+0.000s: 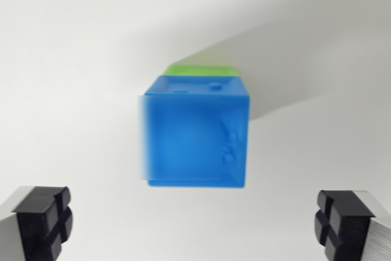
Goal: Stack cube
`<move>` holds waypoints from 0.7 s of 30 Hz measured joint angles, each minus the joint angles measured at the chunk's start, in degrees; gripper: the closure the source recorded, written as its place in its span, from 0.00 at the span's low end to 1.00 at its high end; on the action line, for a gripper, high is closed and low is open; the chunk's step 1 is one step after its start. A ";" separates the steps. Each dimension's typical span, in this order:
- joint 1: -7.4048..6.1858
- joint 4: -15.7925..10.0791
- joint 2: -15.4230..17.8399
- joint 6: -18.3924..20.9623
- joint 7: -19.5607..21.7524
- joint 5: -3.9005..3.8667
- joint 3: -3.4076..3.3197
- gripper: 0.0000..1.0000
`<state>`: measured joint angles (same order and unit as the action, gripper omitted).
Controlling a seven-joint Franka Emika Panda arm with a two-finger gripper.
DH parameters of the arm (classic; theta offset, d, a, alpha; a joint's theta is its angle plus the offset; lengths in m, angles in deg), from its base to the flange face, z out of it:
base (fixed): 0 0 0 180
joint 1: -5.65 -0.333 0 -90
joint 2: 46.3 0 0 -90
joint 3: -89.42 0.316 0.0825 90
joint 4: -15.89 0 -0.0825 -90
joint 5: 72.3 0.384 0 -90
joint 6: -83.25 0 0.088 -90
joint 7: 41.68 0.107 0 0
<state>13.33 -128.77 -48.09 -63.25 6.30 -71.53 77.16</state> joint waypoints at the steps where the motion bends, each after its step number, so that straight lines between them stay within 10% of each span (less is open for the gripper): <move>1: 0.01 0.08 0.67 0.71 0.18 -0.25 -0.01 0.00; 21: 0.09 3.88 10.87 14.43 2.30 -3.00 -0.01 0.00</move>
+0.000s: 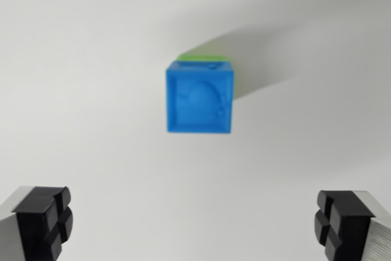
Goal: Stack cube
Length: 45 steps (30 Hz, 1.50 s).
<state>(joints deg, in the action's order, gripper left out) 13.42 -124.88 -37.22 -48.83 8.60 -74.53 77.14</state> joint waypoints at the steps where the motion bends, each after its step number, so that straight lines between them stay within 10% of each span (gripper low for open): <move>1: 0.00 0.29 0.43 0.73 0.07 -0.09 0.01 0.00; 21: 0.00 6.46 5.94 12.33 0.80 -0.76 0.47 0.00; 45: 0.00 9.99 7.38 17.35 0.97 -0.84 0.77 0.00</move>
